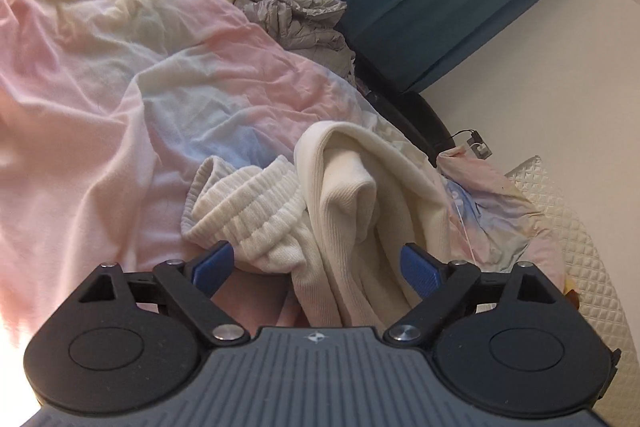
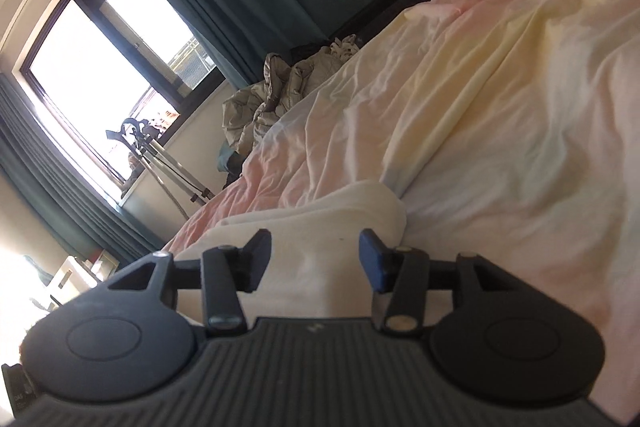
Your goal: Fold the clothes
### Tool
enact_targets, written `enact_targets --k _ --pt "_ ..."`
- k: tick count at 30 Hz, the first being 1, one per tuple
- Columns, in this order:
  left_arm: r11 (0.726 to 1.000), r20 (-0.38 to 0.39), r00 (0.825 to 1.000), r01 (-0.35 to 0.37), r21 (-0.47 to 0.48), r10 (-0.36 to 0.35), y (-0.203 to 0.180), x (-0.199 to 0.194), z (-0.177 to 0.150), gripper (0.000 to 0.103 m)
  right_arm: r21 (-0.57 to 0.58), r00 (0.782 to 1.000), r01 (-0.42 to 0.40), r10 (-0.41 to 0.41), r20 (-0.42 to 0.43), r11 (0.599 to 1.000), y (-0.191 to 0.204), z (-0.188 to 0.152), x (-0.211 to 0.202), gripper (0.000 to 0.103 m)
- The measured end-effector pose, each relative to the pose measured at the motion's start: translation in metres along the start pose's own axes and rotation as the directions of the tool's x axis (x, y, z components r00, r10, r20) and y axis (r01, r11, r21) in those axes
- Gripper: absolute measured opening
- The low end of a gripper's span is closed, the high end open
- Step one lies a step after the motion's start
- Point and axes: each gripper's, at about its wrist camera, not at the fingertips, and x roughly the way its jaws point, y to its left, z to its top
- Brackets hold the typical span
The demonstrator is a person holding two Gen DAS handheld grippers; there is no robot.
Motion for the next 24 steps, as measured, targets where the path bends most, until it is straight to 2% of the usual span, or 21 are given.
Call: enact_targets --k 4,5,9,13,18,24 --pt "0.99 0.036 0.999 -0.042 0.137 0.037 -0.016 -0.05 0.017 0.097 -0.112 1.0 -0.012 0.012 0.001 0.994 0.045 -0.002 -0.027 0.051" --pt "0.98 0.048 0.997 -0.075 0.183 0.067 -0.023 -0.067 0.021 0.099 -0.141 1.0 -0.016 0.016 0.0 0.99 0.057 -0.004 -0.035 0.051" --pt "0.932 0.123 0.981 -0.185 0.312 0.153 -0.041 -0.12 0.03 0.102 -0.248 0.999 -0.049 0.05 -0.002 0.968 0.11 -0.014 -0.062 0.051" --pt "0.876 0.222 0.955 -0.273 0.398 0.197 -0.057 -0.176 0.031 0.103 -0.346 0.997 -0.079 0.078 -0.018 0.935 0.162 -0.029 -0.086 0.051" --pt "0.79 0.343 0.897 -0.417 0.45 0.278 -0.067 -0.232 0.023 0.103 -0.445 0.992 -0.126 0.126 -0.03 0.887 0.221 -0.056 -0.108 0.051" --pt "0.712 0.436 0.819 -0.554 0.431 0.374 -0.063 -0.275 0.01 0.103 -0.508 0.981 -0.186 0.189 -0.047 0.841 0.271 -0.091 -0.117 0.051"
